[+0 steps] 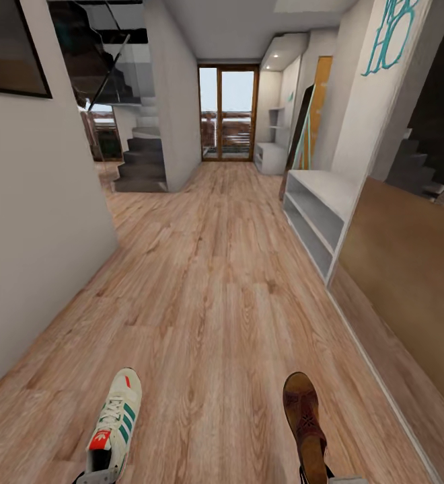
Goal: Pick up the two gym shoes and the two sandals from the corridor floor and place them onto the hallstand (shoe rack) in the corridor, making sure they are on the rack and not on the floor. Arrange them so the two gym shoes are next to each other and the two sandals are next to each other.
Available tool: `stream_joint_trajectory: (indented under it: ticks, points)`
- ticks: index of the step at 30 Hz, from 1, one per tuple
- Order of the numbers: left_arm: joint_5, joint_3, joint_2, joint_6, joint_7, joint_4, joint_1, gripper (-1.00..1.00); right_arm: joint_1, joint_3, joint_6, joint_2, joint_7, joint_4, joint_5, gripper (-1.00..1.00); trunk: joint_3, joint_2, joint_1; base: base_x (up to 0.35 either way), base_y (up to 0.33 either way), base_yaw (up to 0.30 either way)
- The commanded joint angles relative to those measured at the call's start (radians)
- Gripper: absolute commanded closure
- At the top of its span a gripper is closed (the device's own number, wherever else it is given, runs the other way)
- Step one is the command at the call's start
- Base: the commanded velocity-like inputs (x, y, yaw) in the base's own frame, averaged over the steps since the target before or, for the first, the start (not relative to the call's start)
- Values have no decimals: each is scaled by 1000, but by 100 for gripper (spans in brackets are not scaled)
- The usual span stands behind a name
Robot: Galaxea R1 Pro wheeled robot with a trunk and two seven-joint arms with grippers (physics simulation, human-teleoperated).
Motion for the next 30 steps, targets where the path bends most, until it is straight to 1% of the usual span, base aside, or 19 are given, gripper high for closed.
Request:
stream_joint_trajectory:
  ticks: [1, 30]
  points:
    - [9, 0, 0, -3, -4, 1, -1, 100, 0, -5, -3, 1, 0, 0, 8, 100, -1, 0, 0, 334, 0, 0]
    - [9, 0, 0, -3, -4, 1, -1, 100, -1, -6, -3, 1, -2, 0, 6, 100, -1, 0, 0, 334, 0, 0]
